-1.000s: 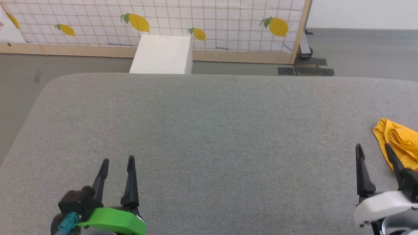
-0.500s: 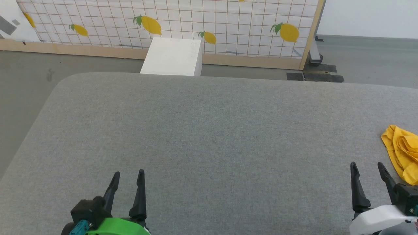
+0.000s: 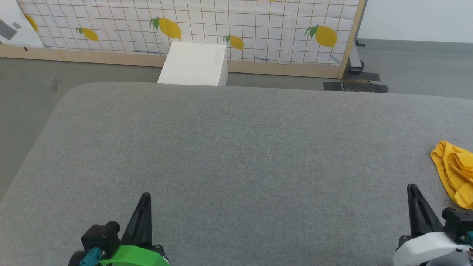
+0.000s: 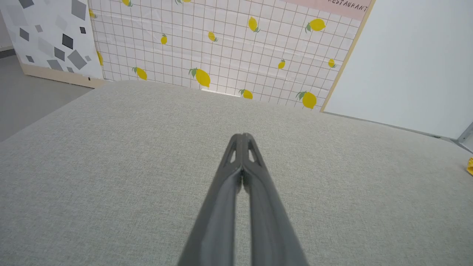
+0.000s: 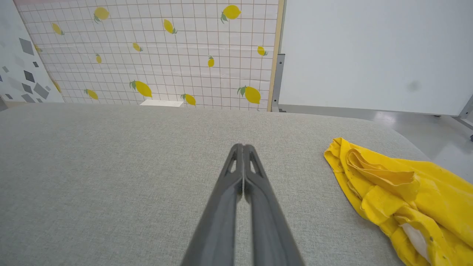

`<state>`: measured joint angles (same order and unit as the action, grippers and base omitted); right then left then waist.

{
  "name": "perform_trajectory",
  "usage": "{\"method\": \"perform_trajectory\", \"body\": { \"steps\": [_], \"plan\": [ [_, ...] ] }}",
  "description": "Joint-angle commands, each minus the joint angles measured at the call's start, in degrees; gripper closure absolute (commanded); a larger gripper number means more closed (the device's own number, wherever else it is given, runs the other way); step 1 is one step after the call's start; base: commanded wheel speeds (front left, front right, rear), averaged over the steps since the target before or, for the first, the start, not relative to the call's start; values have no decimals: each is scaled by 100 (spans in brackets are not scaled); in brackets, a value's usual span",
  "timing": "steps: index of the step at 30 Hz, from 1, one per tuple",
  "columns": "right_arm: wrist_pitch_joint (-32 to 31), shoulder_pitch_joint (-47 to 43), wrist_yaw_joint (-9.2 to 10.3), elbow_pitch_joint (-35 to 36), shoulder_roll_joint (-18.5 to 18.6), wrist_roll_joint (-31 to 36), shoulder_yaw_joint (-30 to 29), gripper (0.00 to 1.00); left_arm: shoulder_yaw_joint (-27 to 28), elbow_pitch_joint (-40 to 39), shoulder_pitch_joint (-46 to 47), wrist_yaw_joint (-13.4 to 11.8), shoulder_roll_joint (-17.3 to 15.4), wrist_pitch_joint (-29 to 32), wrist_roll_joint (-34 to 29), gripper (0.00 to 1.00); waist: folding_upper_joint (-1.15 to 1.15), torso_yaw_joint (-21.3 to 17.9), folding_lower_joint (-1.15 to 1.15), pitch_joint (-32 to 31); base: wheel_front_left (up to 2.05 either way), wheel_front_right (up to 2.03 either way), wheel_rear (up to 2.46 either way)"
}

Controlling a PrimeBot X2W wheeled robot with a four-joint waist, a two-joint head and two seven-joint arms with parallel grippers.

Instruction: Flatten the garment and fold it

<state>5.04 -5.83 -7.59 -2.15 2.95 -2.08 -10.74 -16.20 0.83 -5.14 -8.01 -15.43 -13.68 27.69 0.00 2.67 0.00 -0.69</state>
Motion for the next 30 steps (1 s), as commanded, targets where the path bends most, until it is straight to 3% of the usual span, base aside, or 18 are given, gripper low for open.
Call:
{"method": "perform_trajectory", "body": {
  "steps": [1,30],
  "plan": [
    [-26,50,1,17,-1,14,43,100,53,-7,42,56,69,27,-101,100,0,-4,0,1,0,0,0],
    [-154,193,3,70,-2,66,319,100,473,-28,169,256,387,387,-817,100,0,-75,0,19,0,0,0]
  ]
}}
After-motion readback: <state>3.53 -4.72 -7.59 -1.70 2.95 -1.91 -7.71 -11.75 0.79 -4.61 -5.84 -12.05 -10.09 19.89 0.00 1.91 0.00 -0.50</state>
